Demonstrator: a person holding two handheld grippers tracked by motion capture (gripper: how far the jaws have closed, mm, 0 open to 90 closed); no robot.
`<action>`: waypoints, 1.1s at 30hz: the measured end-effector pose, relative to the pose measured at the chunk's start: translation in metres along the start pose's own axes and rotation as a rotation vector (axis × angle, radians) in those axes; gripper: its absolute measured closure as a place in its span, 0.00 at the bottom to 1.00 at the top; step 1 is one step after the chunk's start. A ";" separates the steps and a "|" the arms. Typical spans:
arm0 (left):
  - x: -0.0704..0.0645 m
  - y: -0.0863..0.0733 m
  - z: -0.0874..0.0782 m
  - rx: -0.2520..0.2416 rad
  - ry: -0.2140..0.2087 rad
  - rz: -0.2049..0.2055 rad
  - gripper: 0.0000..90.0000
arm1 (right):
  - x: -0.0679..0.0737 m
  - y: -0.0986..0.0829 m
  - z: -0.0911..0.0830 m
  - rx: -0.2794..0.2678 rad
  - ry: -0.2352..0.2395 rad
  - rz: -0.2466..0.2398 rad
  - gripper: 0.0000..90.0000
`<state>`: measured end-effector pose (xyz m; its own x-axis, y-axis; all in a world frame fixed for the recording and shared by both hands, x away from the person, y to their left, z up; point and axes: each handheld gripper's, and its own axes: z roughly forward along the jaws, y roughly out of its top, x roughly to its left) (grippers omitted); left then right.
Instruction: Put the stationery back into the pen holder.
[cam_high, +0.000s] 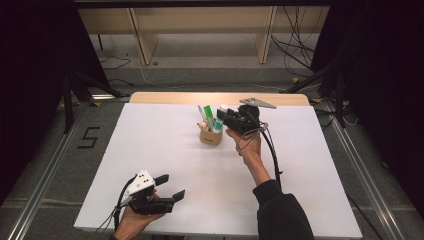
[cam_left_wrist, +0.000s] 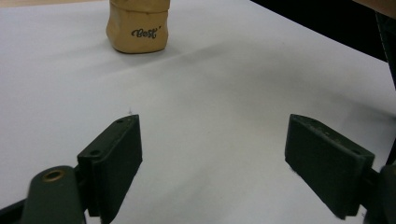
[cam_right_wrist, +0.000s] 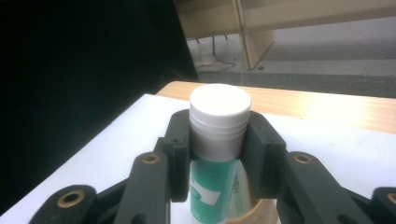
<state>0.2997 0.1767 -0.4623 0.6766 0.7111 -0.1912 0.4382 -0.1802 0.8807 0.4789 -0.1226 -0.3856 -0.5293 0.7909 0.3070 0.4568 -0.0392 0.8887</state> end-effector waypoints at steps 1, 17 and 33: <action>0.000 0.000 0.001 0.000 -0.001 -0.002 0.21 | 0.000 0.001 0.003 0.002 -0.005 0.001 0.73; -0.001 0.001 0.000 -0.003 -0.011 -0.011 0.21 | -0.003 0.000 0.031 0.047 -0.080 0.014 0.73; -0.003 0.001 0.001 0.001 -0.016 -0.009 0.21 | -0.004 -0.008 0.040 0.081 -0.116 -0.023 0.73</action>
<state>0.2986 0.1736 -0.4617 0.6820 0.7020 -0.2054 0.4447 -0.1751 0.8784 0.5060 -0.1009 -0.4070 -0.4565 0.8565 0.2408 0.5043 0.0261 0.8631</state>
